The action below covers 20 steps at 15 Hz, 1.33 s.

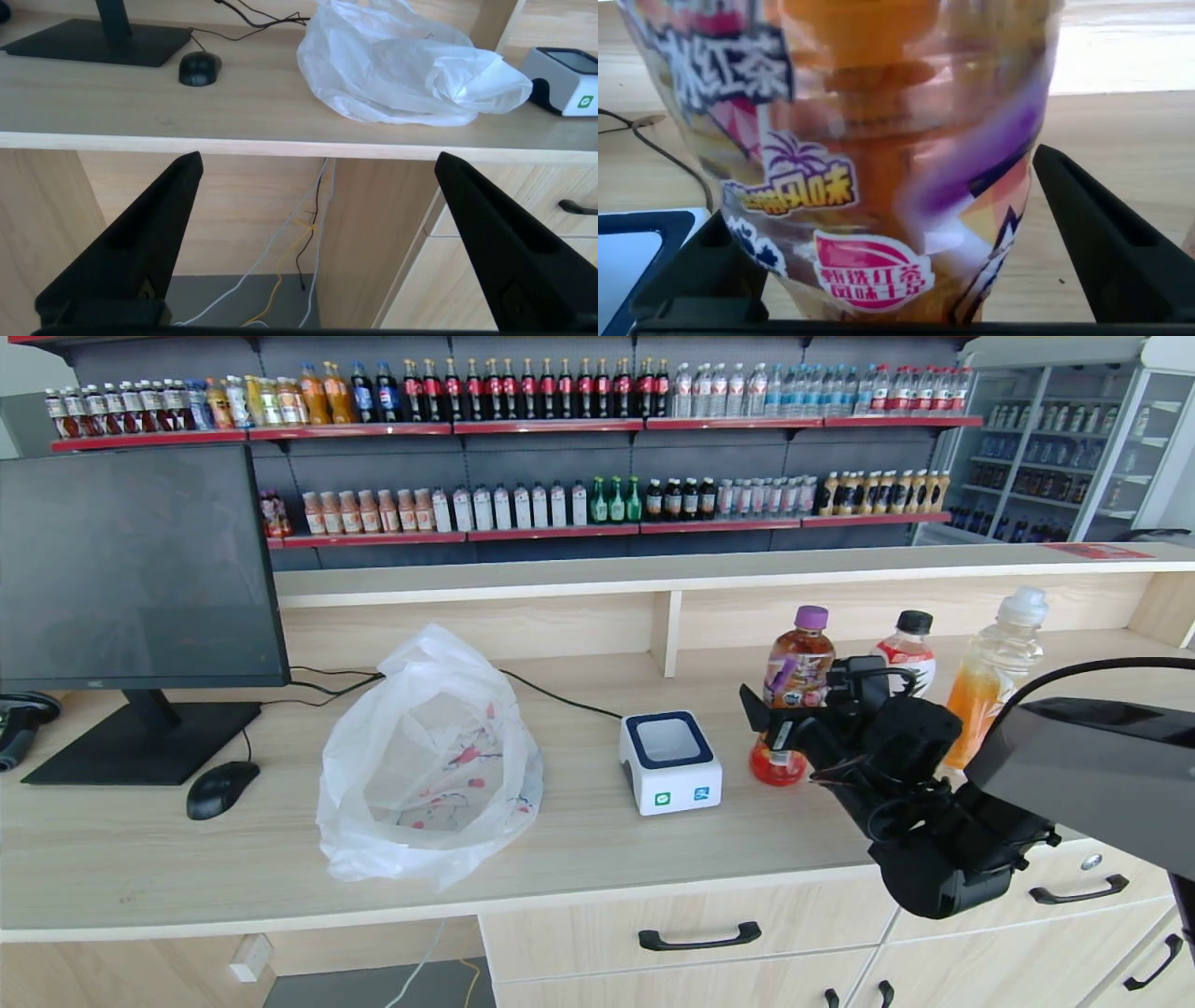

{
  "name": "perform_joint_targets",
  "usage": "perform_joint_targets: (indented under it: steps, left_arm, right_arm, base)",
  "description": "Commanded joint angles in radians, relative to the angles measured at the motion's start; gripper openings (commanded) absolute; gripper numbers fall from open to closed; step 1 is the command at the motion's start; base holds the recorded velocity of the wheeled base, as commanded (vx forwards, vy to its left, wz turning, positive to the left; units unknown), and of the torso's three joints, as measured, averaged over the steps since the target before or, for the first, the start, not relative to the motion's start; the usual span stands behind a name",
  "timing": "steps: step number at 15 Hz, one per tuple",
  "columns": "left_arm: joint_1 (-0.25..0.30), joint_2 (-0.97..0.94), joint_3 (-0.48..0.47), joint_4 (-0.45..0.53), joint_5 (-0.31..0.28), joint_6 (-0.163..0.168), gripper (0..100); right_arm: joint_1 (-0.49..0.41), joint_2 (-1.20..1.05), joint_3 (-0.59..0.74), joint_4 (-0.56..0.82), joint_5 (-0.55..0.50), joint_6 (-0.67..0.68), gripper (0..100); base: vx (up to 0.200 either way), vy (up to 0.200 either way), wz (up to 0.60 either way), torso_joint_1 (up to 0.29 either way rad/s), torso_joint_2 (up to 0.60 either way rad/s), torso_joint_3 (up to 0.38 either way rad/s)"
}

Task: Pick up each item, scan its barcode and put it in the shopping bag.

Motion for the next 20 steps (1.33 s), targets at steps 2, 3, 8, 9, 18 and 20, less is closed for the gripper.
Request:
perform_joint_targets:
  steps: [2,3,8,9,18,20]
  left_arm:
    - [0.000,0.000,0.000,-0.001,0.000,0.000,100]
    - [0.000,0.000,0.000,-0.001,0.000,0.000,100]
    - [0.000,0.000,0.000,-0.001,0.000,0.000,100]
    - [0.000,0.000,0.000,-0.001,0.000,0.000,100]
    - [0.000,0.000,0.000,-0.001,0.000,0.000,100]
    - [0.000,0.000,0.000,-0.001,0.000,0.000,100]
  right_arm:
    - [0.000,0.028,-0.023,-0.001,0.003,0.000,100]
    - [0.000,0.034,-0.031,-0.001,0.004,0.000,100]
    - [0.000,0.051,-0.072,-0.001,0.009,0.005,0]
    - [0.000,0.051,-0.069,-0.001,0.009,0.005,0]
    - [0.000,0.005,-0.062,-0.001,0.006,0.000,0]
    - [0.003,-0.021,-0.062,-0.001,0.004,0.000,0]
  base:
    - [0.000,0.000,0.00,0.000,0.00,0.000]
    - [0.000,0.000,0.00,0.000,0.00,0.000]
    - [0.000,0.000,0.00,0.000,0.00,0.000]
    - [0.000,0.000,0.00,0.000,0.00,0.000]
    - [0.000,0.000,0.00,0.000,0.00,0.000]
    - [0.000,0.000,0.00,0.000,0.00,0.000]
